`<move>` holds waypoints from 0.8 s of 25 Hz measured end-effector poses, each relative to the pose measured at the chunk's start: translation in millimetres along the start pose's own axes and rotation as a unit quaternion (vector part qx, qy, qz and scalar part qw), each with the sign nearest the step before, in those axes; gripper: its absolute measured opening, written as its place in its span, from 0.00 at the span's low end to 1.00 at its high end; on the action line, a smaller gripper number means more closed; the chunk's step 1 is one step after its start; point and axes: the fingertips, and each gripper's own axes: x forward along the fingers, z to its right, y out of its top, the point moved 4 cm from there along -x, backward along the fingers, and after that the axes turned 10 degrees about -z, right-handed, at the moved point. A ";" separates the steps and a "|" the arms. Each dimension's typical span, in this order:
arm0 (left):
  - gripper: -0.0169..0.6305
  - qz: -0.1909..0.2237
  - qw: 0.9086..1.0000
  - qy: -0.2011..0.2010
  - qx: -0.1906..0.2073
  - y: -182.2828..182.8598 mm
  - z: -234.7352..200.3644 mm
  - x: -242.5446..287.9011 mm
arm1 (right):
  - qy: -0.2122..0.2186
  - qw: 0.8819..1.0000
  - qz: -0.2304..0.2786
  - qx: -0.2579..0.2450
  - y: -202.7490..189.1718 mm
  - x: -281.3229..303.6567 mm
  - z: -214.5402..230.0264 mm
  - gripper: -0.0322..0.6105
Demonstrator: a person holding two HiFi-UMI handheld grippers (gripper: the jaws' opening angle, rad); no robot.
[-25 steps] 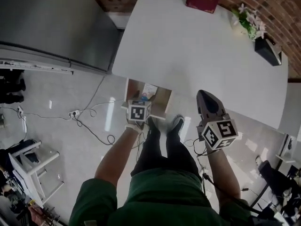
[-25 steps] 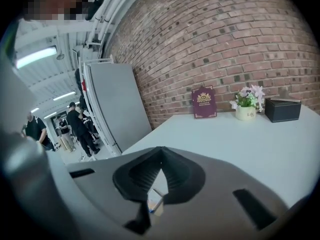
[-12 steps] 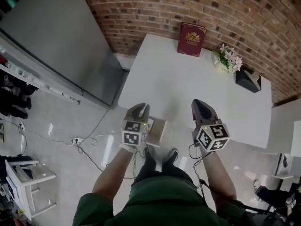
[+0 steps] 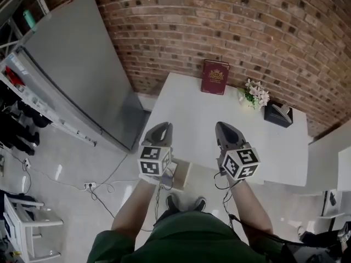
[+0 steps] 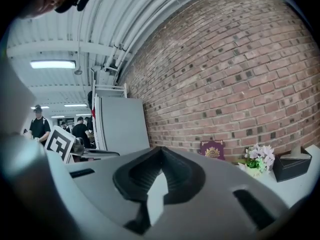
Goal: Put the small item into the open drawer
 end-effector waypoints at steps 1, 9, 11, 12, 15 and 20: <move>0.08 0.006 1.000 -0.001 0.000 7.2 2.2 -3.9 | -0.001 1.000 0.006 0.002 5.9 -3.0 0.0 0.05; 0.07 0.068 0.997 -0.013 0.021 64.0 17.3 -32.8 | -0.007 0.998 0.055 -0.006 54.1 -22.6 -4.8 0.05; 0.06 0.084 0.996 -0.018 0.030 75.8 19.7 -38.3 | -0.008 0.998 0.062 -0.012 60.6 -25.8 -9.2 0.05; 0.06 0.093 0.995 -0.020 0.033 81.6 20.6 -40.8 | -0.009 0.998 0.064 -0.016 63.1 -26.8 -11.4 0.05; 0.06 0.113 0.992 -0.023 0.041 95.4 22.5 -46.7 | -0.013 0.997 0.067 -0.028 66.6 -28.5 -16.4 0.05; 0.06 0.136 0.989 -0.022 0.048 105.1 25.1 -54.8 | -0.017 0.997 0.071 -0.031 68.5 -32.2 -21.7 0.05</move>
